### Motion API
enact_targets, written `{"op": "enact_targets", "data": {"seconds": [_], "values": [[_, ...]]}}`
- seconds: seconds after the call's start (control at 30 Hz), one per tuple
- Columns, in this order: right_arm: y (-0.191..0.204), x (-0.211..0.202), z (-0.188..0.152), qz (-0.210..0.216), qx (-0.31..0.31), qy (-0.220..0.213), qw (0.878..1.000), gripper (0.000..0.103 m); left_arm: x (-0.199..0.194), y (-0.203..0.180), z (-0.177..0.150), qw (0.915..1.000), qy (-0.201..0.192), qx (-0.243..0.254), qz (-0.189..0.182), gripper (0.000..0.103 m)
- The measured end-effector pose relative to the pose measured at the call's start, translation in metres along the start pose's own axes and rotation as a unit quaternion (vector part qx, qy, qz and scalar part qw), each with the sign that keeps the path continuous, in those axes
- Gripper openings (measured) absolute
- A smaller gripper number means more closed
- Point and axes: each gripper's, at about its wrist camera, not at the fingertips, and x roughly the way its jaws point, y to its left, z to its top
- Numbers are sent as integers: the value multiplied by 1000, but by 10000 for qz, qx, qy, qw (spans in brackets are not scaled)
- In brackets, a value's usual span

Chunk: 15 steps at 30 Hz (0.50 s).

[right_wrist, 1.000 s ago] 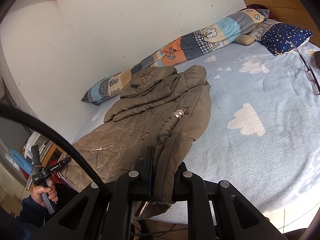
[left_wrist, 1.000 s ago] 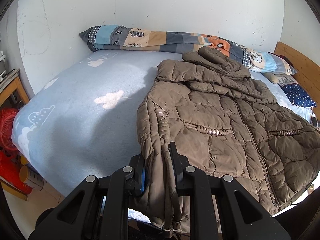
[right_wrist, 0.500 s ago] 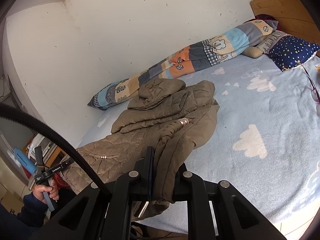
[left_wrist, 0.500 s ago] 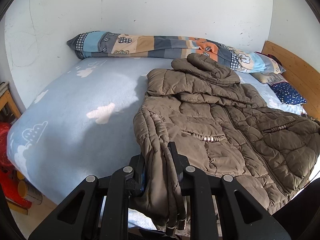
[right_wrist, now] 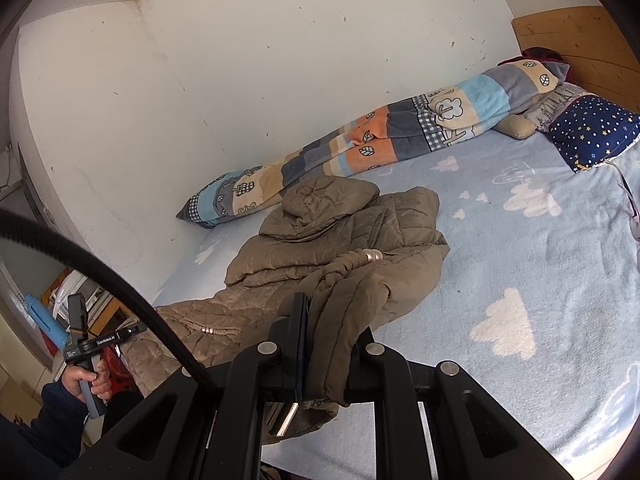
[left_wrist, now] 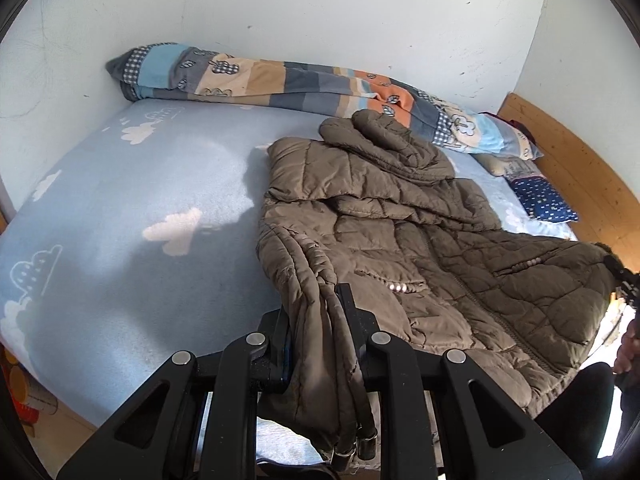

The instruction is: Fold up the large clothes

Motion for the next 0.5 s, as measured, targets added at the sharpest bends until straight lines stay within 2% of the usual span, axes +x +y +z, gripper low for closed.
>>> {"op": "enact_targets", "data": {"seconds": [0.13,0.5], "values": [[3,3,14,-29,-108,-42,9999,13,-3,9,17,9992,73,-146,-366,18],[10,26,65,-46,-224,-225,9995,13,1,15,63,9972,127,-181,-714,18]]}}
